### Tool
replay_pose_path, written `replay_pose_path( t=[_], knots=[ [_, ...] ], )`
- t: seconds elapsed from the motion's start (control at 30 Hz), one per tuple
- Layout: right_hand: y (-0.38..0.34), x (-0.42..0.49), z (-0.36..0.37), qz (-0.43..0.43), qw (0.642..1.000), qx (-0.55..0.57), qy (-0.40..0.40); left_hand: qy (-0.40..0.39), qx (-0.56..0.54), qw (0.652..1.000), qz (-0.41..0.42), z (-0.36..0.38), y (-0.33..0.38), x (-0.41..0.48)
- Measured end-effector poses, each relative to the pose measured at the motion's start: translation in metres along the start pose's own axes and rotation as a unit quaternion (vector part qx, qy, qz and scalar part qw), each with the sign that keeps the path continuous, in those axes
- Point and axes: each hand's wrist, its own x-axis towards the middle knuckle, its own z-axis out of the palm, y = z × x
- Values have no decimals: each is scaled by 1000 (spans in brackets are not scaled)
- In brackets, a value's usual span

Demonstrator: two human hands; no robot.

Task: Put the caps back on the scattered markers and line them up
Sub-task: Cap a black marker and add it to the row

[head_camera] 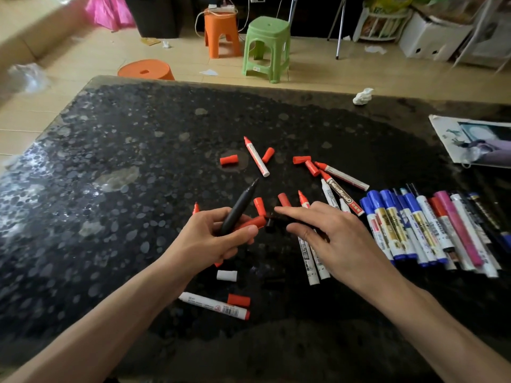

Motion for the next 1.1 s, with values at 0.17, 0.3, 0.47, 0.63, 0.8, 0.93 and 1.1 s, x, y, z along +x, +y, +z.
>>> replay_pose_path(
  t=[0.17,0.3,0.47,0.63,0.8,0.93,1.1],
  knots=[
    [2,-1,3,-33,999,-24,-6,-14,6,1000,-2,3,4,-1],
    [5,-3,-3,-40,998,-46,-4,-8,13,1000,9,4,5,0],
    [7,-3,-6,-44,997,-67,19,8,11,1000,13,5,5,2],
    [2,-5,-4,-45,999,-2,30,1,36,999,20,7,7,1],
    [1,-5,-9,-36,999,4,41,-2,82,994,67,3,10,1],
    [0,-5,-10,-19,998,43,42,-4,104,991,86,5,12,1],
    [-5,-6,-4,-10,996,88,26,-13,63,995,73,12,17,1]
  ],
)
